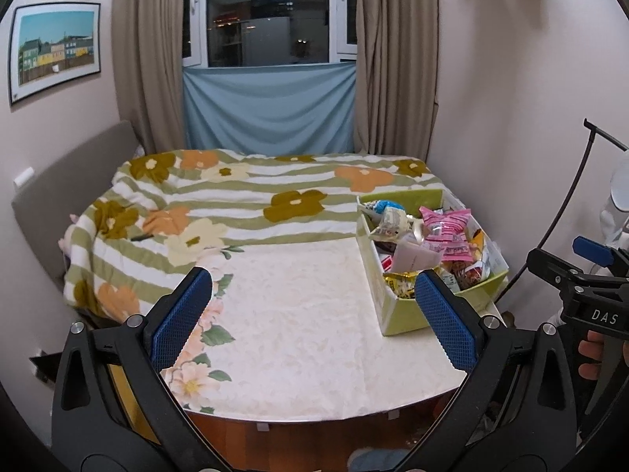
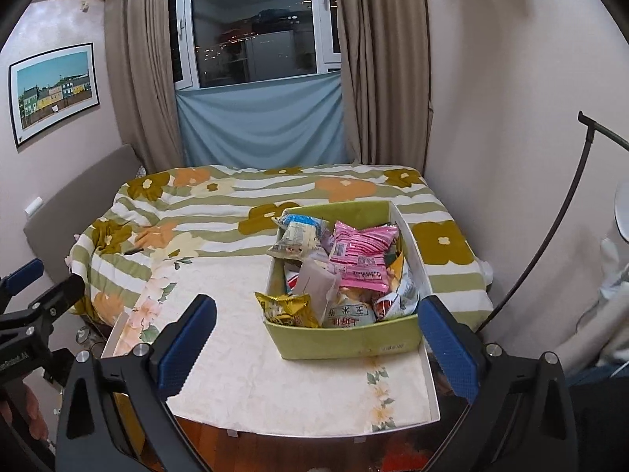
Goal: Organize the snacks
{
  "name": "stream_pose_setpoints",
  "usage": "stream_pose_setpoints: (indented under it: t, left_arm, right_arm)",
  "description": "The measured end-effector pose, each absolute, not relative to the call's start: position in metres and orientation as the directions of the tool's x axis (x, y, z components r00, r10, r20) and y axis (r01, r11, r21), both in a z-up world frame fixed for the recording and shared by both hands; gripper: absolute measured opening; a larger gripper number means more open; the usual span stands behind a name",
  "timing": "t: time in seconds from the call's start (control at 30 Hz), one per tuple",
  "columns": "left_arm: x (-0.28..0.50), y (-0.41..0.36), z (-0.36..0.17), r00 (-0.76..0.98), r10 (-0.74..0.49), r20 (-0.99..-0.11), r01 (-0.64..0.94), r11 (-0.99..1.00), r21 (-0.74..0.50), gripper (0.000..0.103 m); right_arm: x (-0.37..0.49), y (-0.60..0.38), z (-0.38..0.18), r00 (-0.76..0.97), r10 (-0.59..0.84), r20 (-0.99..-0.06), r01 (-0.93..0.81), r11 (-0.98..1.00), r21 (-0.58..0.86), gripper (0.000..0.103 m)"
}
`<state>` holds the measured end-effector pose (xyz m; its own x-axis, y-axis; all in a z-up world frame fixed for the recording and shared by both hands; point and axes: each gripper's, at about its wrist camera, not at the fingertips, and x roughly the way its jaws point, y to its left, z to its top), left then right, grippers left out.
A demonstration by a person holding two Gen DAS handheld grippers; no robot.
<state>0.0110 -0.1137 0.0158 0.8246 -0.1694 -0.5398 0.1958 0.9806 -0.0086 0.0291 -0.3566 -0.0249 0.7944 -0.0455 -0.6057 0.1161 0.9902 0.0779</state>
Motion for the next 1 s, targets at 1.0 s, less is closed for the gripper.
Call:
stream_pose_setpoints:
  t: [1.0]
  left_arm:
    - [0.0075, -0.1197, 0.0148, 0.828, -0.183, -0.53, 0.207, 0.978, -0.014, 0.102]
  right_arm:
    - [0.0251, -0.3544, -0.0224, 0.796, -0.065, -0.601, 0.126, 0.99, 0.06, 0.102]
